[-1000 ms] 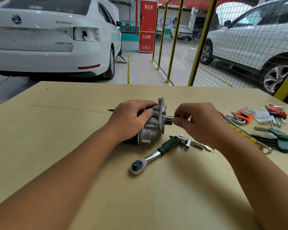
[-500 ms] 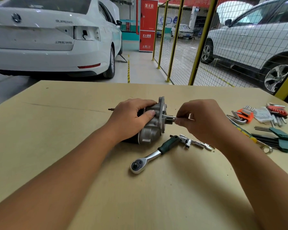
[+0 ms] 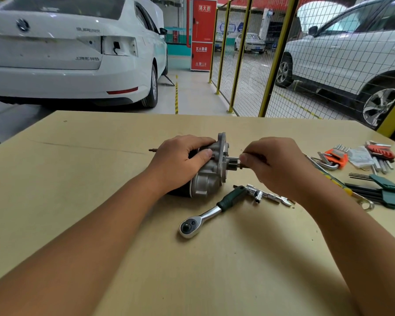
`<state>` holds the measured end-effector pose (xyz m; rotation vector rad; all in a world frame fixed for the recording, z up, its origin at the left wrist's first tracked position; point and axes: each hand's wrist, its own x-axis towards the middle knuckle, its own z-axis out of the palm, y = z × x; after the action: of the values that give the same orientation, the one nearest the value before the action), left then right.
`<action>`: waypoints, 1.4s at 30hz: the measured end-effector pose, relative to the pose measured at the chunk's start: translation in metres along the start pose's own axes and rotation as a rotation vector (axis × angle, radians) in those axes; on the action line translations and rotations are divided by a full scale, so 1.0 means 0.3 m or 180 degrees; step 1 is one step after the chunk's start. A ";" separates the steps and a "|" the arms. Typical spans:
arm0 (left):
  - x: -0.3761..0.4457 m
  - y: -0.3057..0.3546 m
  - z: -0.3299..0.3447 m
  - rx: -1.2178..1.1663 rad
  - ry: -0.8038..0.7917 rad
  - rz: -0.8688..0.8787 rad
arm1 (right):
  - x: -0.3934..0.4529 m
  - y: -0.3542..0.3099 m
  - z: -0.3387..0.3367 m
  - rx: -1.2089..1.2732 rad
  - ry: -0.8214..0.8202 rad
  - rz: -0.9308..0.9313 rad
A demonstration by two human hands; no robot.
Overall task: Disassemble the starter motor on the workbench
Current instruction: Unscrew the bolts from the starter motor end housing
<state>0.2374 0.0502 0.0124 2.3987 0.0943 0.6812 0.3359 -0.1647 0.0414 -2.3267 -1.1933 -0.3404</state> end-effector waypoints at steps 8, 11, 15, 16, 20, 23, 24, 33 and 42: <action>0.002 -0.005 0.000 -0.0065 -0.0043 -0.0034 | 0.001 -0.012 -0.009 -0.0353 -0.0042 -0.0007; 0.001 -0.005 0.006 -0.0152 0.0030 -0.0037 | 0.002 -0.015 -0.013 -0.0398 0.0005 0.0016; 0.010 -0.014 0.014 -0.0364 0.0166 -0.0059 | 0.000 -0.015 -0.013 -0.0355 0.0029 0.0020; 0.011 -0.018 0.015 -0.0378 0.0166 -0.0056 | -0.002 -0.014 -0.011 -0.0354 0.0044 0.0012; 0.021 -0.021 0.015 -0.0409 0.0162 -0.0041 | -0.006 -0.006 -0.011 -0.0235 -0.0021 0.0049; 0.025 -0.017 0.013 -0.0412 0.0138 -0.0044 | -0.005 0.007 -0.016 -0.0150 -0.0162 0.0126; 0.025 -0.015 0.011 -0.0405 0.0135 -0.0047 | -0.004 0.012 -0.018 -0.0135 -0.0179 0.0148; 0.016 -0.014 0.010 -0.0385 0.0150 -0.0064 | -0.011 0.016 0.001 0.0134 -0.0076 0.0083; 0.010 -0.012 0.001 -0.0257 0.0066 -0.0071 | -0.012 -0.020 0.020 0.0916 0.0247 0.0414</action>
<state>0.2406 0.0535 0.0115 2.3105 0.1000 0.6868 0.3291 -0.1609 0.0365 -2.1082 -0.9777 -0.1966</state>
